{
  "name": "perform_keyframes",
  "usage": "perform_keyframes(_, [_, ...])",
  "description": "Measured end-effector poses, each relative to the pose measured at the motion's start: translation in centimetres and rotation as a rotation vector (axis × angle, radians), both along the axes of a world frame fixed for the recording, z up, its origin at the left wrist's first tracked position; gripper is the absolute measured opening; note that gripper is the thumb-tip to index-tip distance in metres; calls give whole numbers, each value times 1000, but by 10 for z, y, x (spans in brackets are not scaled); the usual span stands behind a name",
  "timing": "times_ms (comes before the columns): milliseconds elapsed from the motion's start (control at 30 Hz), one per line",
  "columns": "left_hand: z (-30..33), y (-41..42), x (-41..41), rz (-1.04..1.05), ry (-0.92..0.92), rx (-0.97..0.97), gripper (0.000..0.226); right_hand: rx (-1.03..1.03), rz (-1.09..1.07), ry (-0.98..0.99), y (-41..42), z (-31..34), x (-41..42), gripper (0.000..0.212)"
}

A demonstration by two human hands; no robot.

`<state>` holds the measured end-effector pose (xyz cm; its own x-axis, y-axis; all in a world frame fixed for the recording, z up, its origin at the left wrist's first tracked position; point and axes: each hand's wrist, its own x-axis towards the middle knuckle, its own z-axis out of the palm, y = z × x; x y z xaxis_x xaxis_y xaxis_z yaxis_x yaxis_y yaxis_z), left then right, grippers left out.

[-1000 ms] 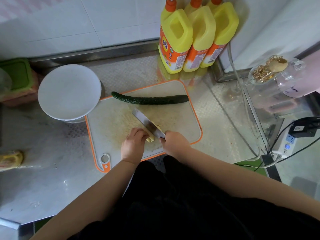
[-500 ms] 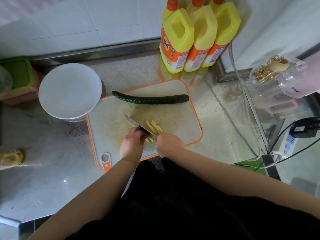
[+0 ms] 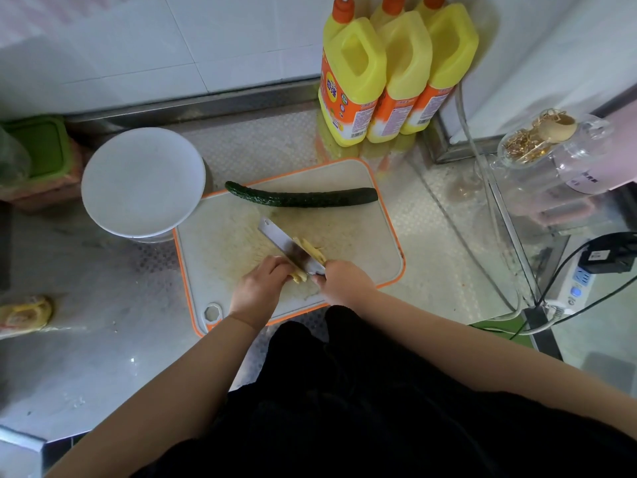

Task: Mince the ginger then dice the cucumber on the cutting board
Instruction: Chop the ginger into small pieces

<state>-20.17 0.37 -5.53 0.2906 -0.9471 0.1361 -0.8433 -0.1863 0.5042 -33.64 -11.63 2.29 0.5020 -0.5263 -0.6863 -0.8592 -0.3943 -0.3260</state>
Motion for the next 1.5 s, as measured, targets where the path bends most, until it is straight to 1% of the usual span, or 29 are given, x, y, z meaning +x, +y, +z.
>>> perform_keyframes(67, [-1,-1,3,-29,-18,18,11,-41,33,3,3,6,0,37])
perform_keyframes(133, [-2,-1,3,-29,-23,30,20,-72,46,2,6,11,1,34])
perform_keyframes(167, [-3,-2,3,-26,-23,27,19,-80,54,5,7,13,1,33])
perform_keyframes(233, [-5,-3,4,-25,-24,2,10,-81,71,24,8,16,2,28])
perform_keyframes(300, [-8,-3,4,-22,-11,-15,14,-81,77,40,9,16,4,22])
perform_keyframes(367, [-9,-4,4,-15,8,-23,11,-85,75,51,10,16,7,20])
perform_keyframes(500, [-7,-5,3,-4,41,-51,16,-72,63,64,13,12,13,21])
perform_keyframes(600, [-3,-6,2,-9,50,-62,24,-69,55,64,15,6,16,20])
perform_keyframes(700, [-5,-6,3,-20,52,-54,22,-56,13,50,15,-1,14,20])
perform_keyframes(833, [-10,-6,6,-42,47,-55,14,48,-111,-23,-1,-2,6,35])
perform_keyframes(933, [-7,-6,5,-38,10,-69,16,50,-58,-11,-3,-1,4,40])
perform_keyframes(1067, [-7,-6,5,-34,-17,-67,17,-28,-22,-6,6,3,2,33])
perform_keyframes(1167, [-8,-5,4,-31,-7,-50,18,-72,-15,-29,7,11,2,32])
perform_keyframes(1233, [-7,-6,4,-26,-11,-39,21,-79,4,-23,8,14,3,31])
perform_keyframes(1367, [-6,-8,2,-16,-2,-36,23,-59,43,37,12,13,5,22])
perform_keyframes(1500, [-7,-10,2,6,13,-39,23,-60,24,42,13,10,7,19])
